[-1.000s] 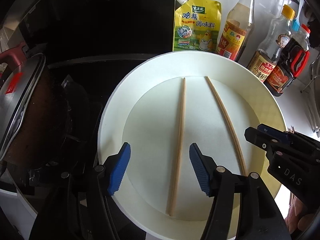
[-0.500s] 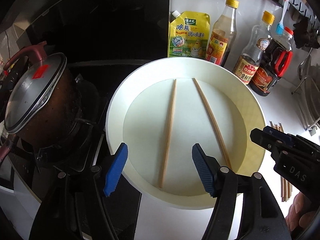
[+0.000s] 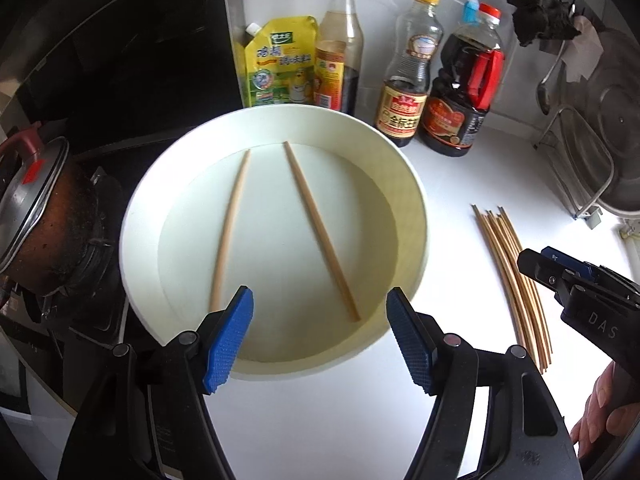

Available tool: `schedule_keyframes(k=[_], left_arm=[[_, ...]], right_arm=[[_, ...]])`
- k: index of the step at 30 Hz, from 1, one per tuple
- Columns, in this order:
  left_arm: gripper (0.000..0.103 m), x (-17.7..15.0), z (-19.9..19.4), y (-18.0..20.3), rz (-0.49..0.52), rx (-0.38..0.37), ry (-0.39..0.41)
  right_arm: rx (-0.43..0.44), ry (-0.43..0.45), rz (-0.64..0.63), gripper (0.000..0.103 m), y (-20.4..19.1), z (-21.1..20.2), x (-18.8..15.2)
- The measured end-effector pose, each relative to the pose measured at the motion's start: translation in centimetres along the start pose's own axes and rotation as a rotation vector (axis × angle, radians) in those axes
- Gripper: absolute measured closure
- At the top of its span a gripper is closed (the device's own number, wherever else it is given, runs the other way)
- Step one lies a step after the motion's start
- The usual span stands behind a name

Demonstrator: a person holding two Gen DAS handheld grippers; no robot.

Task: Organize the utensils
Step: 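Move the left tool back to the chopstick pile while the right tool returns too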

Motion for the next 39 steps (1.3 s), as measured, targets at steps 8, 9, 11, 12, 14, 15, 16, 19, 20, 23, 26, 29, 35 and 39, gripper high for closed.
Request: schedule_keyframes(k=[8, 9, 11, 12, 14, 15, 16, 19, 20, 23, 26, 29, 35, 39], left_arm=[[0.035, -0.5, 0.2, 5.8, 0.056, -0.058, -0.004], [0.035, -0.6, 0.2, 6.4, 0.061, -0.065, -0.005], [0.035, -0.6, 0.4, 7.7, 0.072, -0.071, -0.006], [0.035, -0.5, 0.5, 8.3, 0.078, -0.072, -0.009], [0.035, -0.5, 0.7, 9.5, 0.091, -0.076, -0.016], [0.035, -0.5, 0.8, 10.1, 0.099, -0.077, -0.017], [0.035, -0.5, 0.9, 10.7, 0.105, -0.078, -0.019], [0.035, -0.5, 1.4, 12.4, 0.114, -0.086, -0.028], [0.035, -0.5, 1.6, 12.9, 0.117, -0.088, -0.032], [0.035, -0.7, 2.4, 14.3, 0.122, -0.078, -0.041], [0.035, -0.7, 3.2, 15.2, 0.130, -0.062, -0.046], [0.032, -0.7, 3.8, 15.9, 0.123, -0.064, -0.045], [0.031, -1.0, 5.9, 16.7, 0.100, -0.060, -0.057], [0.029, -1.8, 6.9, 16.8, 0.073, -0.055, -0.061]], right_arm=[[-0.074, -0.003, 0.050, 0.061, 6.5, -1.7, -1.2], [-0.080, -0.003, 0.055, 0.061, 7.2, -1.8, -1.3], [-0.087, -0.005, 0.068, 0.061, 8.5, -2.0, -1.5], [-0.090, -0.006, 0.075, 0.061, 9.1, -2.0, -1.5], [-0.092, -0.007, 0.089, 0.061, 10.3, -2.1, -1.6], [-0.092, -0.006, 0.094, 0.061, 10.9, -2.1, -1.7], [-0.095, -0.005, 0.097, 0.061, 11.5, -2.2, -1.7], [-0.103, -0.005, 0.105, 0.061, 13.0, -2.3, -1.9], [-0.106, -0.007, 0.108, 0.061, 13.6, -2.2, -2.0], [-0.104, -0.016, 0.117, 0.061, 15.0, -1.7, -2.4], [-0.093, -0.018, 0.106, 0.059, 15.8, -1.0, -2.8], [-0.090, -0.027, 0.086, 0.059, 16.3, 0.0, -3.3], [-0.066, -0.048, 0.048, 0.059, 16.8, 2.2, -4.3], [-0.053, -0.056, 0.016, 0.058, 16.8, 3.3, -4.8]])
Point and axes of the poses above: each gripper's, at about its wrist camera, not at the fingertips, and z roughly the way its jaws point, y to its right, x to its top, the point moved 7 cm from there along z, roughly the way its jaws point, and after that the axes turned 3 degrees about -y, right-handed, at the moved point
